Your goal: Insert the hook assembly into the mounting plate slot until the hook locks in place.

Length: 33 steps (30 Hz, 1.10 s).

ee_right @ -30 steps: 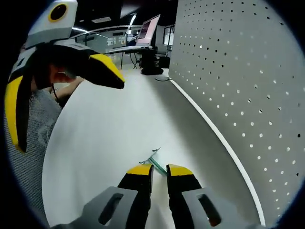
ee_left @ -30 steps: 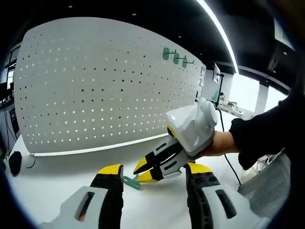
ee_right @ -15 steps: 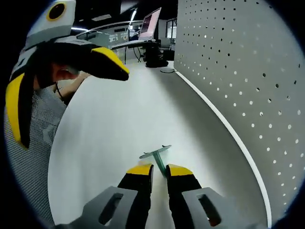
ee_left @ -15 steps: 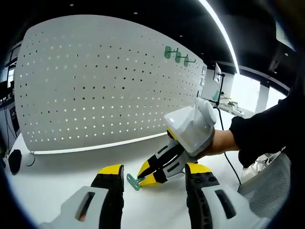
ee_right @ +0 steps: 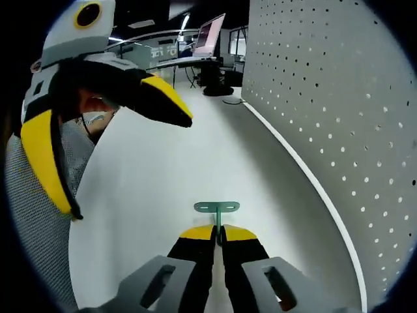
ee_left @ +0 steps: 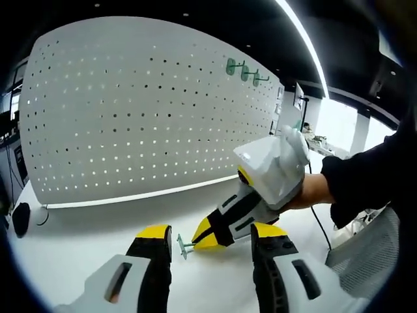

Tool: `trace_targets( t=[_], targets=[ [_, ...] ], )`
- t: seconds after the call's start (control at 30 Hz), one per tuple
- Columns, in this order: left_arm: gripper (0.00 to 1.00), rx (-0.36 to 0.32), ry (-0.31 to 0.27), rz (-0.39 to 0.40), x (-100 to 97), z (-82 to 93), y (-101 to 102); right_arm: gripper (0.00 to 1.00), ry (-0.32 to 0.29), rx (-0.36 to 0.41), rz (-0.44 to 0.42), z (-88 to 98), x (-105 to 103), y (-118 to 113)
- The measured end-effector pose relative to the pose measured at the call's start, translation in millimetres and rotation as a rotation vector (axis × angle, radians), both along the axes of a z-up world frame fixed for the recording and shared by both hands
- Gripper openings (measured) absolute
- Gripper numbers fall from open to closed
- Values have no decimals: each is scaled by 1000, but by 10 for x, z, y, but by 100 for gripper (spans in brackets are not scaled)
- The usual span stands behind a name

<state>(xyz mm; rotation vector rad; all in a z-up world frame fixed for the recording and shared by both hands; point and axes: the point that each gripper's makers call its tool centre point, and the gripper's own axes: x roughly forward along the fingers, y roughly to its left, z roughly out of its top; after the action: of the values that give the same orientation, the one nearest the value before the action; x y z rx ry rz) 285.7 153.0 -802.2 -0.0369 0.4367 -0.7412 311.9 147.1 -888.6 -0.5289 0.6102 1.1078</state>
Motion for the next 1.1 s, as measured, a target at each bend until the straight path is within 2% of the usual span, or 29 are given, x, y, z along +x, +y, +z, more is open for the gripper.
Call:
trace_targets(
  t=[0.2,0.47,0.63,0.83,1.1],
  targets=[
    [44,31,8,45,33,-44,102,1,-33,11,11,153,-87,51],
    [26,109,-1,104,75,-90,267,1,-90,28,27,362,-216,200],
    [19,142,-10,112,72,-91,302,1,-126,31,42,464,-281,312],
    [13,173,5,135,77,-120,373,1,-150,19,37,488,-328,396],
    [10,211,32,142,65,-204,408,1,-170,13,37,510,-368,442]
  ],
)
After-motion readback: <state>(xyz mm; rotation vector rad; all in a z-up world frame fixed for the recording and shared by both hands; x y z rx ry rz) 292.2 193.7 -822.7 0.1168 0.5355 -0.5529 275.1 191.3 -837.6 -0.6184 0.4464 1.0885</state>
